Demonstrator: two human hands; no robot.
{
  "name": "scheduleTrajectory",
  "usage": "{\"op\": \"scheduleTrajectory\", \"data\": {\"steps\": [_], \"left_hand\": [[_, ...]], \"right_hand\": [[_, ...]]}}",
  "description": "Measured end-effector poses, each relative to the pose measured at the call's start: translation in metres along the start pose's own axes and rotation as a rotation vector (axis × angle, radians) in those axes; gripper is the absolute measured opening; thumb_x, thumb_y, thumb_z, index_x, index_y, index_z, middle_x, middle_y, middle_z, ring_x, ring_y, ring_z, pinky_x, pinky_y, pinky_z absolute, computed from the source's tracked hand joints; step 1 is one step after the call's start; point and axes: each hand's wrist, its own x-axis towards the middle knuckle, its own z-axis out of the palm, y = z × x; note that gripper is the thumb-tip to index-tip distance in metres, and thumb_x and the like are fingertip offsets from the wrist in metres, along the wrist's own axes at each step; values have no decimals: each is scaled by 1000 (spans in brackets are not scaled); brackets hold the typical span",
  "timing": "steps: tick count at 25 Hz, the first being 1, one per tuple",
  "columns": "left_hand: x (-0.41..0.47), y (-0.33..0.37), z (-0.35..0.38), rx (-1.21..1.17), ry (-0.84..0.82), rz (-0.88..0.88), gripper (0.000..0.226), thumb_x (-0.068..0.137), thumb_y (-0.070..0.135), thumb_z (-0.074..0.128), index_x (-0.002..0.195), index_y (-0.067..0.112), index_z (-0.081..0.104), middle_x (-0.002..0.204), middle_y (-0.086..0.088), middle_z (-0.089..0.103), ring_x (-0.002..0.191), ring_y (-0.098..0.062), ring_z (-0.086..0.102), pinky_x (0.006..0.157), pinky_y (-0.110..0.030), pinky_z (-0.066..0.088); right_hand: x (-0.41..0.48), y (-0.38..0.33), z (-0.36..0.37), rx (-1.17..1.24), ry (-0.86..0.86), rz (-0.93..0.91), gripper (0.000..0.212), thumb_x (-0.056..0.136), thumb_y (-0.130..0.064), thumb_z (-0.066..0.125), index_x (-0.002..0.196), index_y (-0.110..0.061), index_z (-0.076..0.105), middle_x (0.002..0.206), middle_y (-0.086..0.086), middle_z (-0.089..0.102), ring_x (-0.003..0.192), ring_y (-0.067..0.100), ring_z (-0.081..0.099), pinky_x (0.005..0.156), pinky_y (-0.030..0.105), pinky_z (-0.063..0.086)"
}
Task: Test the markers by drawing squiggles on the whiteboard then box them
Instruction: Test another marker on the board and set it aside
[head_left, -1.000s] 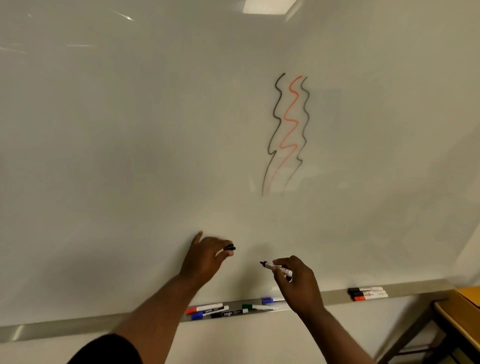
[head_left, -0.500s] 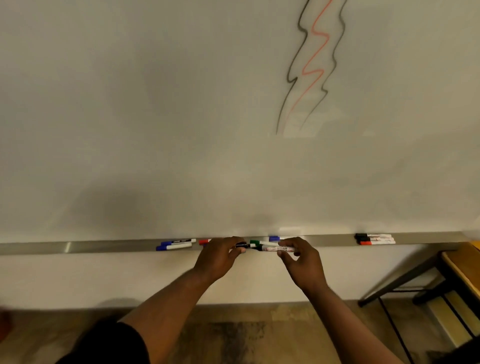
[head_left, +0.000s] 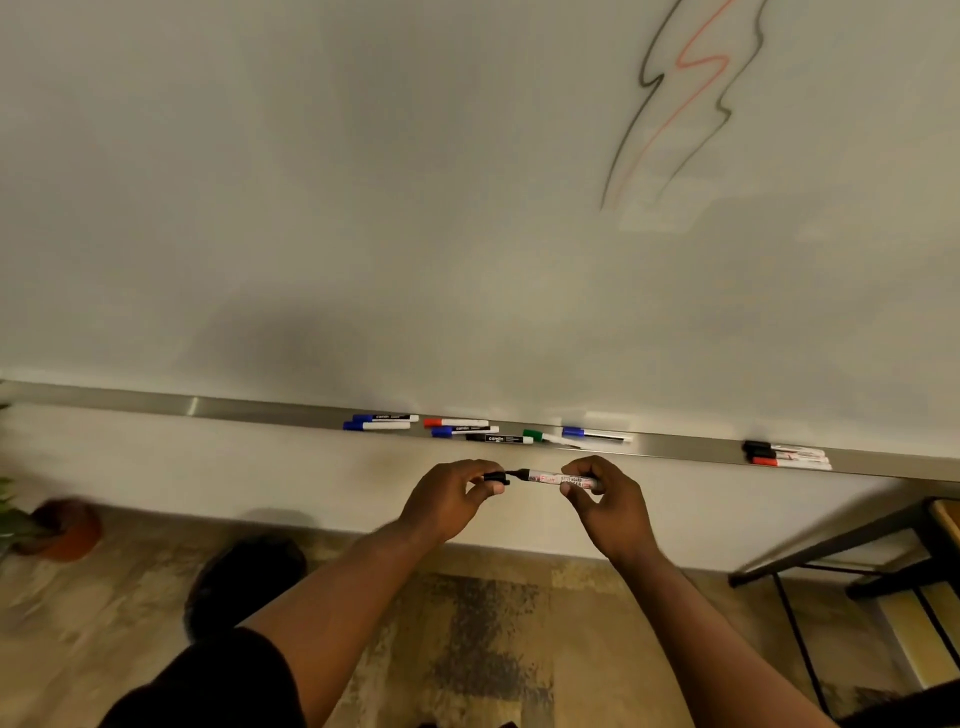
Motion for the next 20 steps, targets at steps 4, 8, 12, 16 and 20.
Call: {"op": "scheduleTrajectory", "data": {"steps": [4,8,12,16,20], "left_hand": [[-15,-6,2,-35,13,-45,27,92,38,66,118,35,68,114,16,69,100,0,59,83,-15,44],[-29,-14,7,-68,33,-111,26,93,35,65,119,34,68,112,14,69,102,-4,60,85,-18,46],[-49,-28,3,-13,16,-154,24,92,35,66,116,34,70,110,16,69,99,-3,59,84,-21,48],[-74,-56,-10,51,-50,-173,24,91,44,62,112,37,70,99,21,69,92,1,60,80,-23,49],[-91,-87,-37,28,-4,-194,24,90,44,62,111,37,70,97,19,70,89,0,63,81,-28,55]], "right_hand": [[-4,3,6,-9,-72,-11,22,86,-9,73,86,-31,67,90,-14,69,88,8,61,77,13,43],[-13,7,13,-68,-191,-31,27,85,-9,72,81,-34,65,87,-15,68,85,8,58,73,25,45],[-19,11,29,-147,-292,-74,27,86,-12,73,83,-38,64,88,-17,67,87,5,56,72,23,42],[-21,3,64,-192,-374,-126,20,86,-18,75,96,-35,71,94,-19,67,90,2,55,76,20,43],[-28,-14,110,-244,-427,-173,19,86,-19,75,97,-33,71,95,-18,68,88,4,56,76,21,44]]}}
